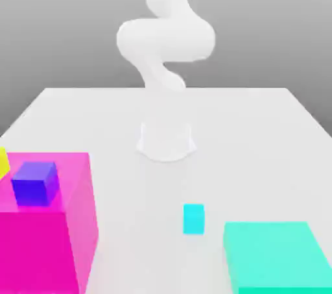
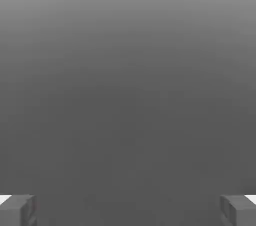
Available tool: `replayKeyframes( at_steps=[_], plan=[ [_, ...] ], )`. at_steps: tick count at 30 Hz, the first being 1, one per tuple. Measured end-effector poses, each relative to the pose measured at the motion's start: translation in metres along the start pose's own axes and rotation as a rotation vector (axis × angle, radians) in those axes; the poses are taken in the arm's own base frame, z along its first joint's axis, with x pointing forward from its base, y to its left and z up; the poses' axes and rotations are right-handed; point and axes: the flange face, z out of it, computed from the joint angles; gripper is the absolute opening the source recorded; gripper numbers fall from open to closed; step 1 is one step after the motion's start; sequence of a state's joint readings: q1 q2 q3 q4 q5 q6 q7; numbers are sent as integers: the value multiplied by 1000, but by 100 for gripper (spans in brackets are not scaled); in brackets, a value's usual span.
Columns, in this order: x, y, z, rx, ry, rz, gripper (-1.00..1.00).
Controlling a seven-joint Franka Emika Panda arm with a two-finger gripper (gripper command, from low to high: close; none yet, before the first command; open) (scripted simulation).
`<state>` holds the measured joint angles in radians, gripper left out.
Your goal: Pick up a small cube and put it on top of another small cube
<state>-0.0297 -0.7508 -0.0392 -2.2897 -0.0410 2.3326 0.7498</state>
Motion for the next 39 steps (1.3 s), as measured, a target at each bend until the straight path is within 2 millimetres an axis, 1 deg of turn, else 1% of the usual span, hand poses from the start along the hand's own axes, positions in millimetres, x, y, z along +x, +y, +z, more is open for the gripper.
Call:
replayKeyframes(
  at_steps=[3,6,10,13,17,19,20,21,22,23,25,26,27,29,33,34,39],
  plan=[
    [26,39,53,-84,-11,-44,0],
    [45,89,107,-169,-43,-89,0],
    [57,169,169,-275,-104,-145,0],
    [57,235,207,-347,-162,-184,0],
    [43,330,243,-431,-252,-231,0],
    [29,376,257,-465,-306,-252,0],
    [21,404,260,-485,-332,-253,0],
    [8,425,267,-496,-367,-260,0],
    [-9,446,270,-503,-405,-245,0],
    [-29,462,274,-504,-445,-229,0],
    [-77,459,298,-472,-547,-262,0],
    [-101,461,305,-460,-593,-262,0],
    [-119,464,310,-454,-626,-258,0],
    [-137,473,322,-451,-649,-256,0],
    [-162,492,350,-450,-657,-255,0],
    [-165,494,354,-447,-653,-257,-100],
    [-166,494,354,-446,-656,-257,-100]
  ],
)
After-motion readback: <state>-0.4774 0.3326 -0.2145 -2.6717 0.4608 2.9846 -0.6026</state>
